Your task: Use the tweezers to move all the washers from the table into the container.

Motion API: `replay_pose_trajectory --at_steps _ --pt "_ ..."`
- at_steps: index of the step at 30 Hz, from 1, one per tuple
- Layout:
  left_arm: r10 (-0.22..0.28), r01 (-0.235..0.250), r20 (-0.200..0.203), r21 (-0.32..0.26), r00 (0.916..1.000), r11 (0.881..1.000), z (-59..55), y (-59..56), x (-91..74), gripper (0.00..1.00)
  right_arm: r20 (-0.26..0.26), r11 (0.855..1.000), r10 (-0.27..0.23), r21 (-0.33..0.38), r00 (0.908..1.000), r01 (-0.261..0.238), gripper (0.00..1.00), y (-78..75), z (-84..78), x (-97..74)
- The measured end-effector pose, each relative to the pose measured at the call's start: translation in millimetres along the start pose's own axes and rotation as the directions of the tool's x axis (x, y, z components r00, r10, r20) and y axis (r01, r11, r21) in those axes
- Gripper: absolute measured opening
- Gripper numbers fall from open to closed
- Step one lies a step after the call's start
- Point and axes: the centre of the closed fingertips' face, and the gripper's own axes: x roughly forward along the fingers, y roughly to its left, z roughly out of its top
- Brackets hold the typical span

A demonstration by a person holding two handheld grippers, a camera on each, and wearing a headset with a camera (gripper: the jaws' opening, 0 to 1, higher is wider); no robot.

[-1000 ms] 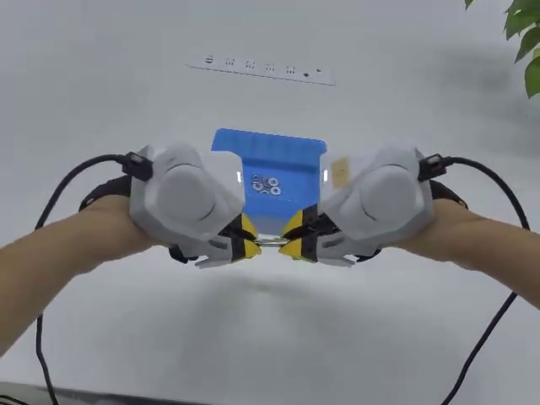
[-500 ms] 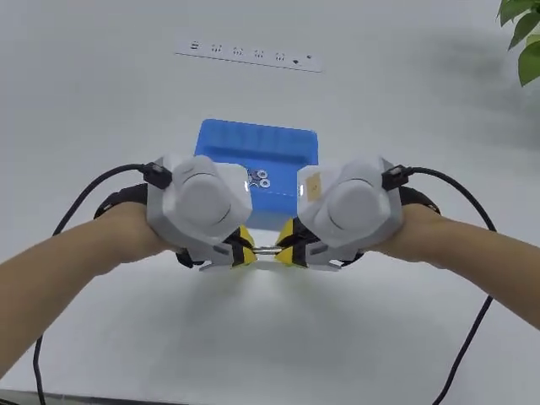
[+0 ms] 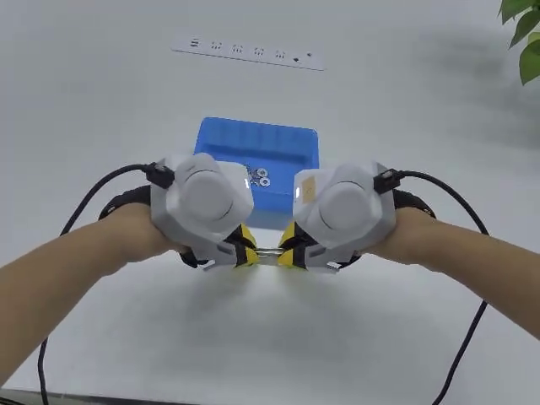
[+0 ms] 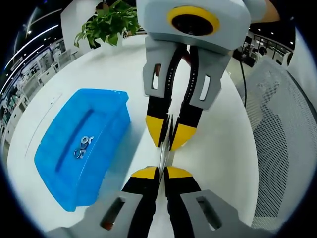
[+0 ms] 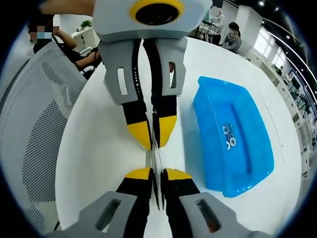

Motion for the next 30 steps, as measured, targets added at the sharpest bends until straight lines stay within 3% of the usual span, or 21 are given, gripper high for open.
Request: replay_pose_trajectory --at_steps 4,7,13,19,22,27,30 --pt "0.008 -0.008 -0.011 -0.015 0.9999 1.0 -1.1 0.2 -0.7 0.09 -0.002 1.0 -0.017 0.016 0.9999 0.017 0.13 -2.5 -0.3 -0.4" --pt "0.028 -0.03 -0.03 -0.047 0.9992 0.998 -4.8 4.2 -3.1 0.09 -0.006 0.997 -0.037 0.067 0.9993 0.037 0.14 -5.8 -2.4 -1.5" --pt "0.06 -0.062 -0.015 -0.079 0.9981 0.995 -7.5 10.0 -18.3 0.1 -0.026 0.995 -0.059 0.08 0.9979 0.061 0.18 -8.2 -10.6 -8.0" --pt "0.09 -0.093 -0.036 -0.084 0.9953 0.992 -20.3 9.6 -35.0 0.1 0.0 0.989 -0.086 0.122 0.9963 0.086 0.18 -7.5 -11.0 -22.7" --pt "0.108 -0.108 -0.008 -0.092 0.9941 0.99 -22.0 8.2 -45.9 0.11 0.009 0.986 -0.1 0.138 0.9949 0.098 0.18 -5.6 -14.6 -31.1" --pt "0.147 -0.138 0.072 -0.122 0.9866 0.983 -19.5 6.7 -67.2 0.15 0.057 0.976 -0.148 0.168 0.9873 0.137 0.18 -4.5 -17.5 -50.0" --pt "0.192 -0.173 0.153 -0.129 0.9694 0.976 -12.0 6.5 -84.2 0.18 0.114 0.965 -0.194 0.203 0.9744 0.168 0.22 -6.9 -13.4 -64.7"
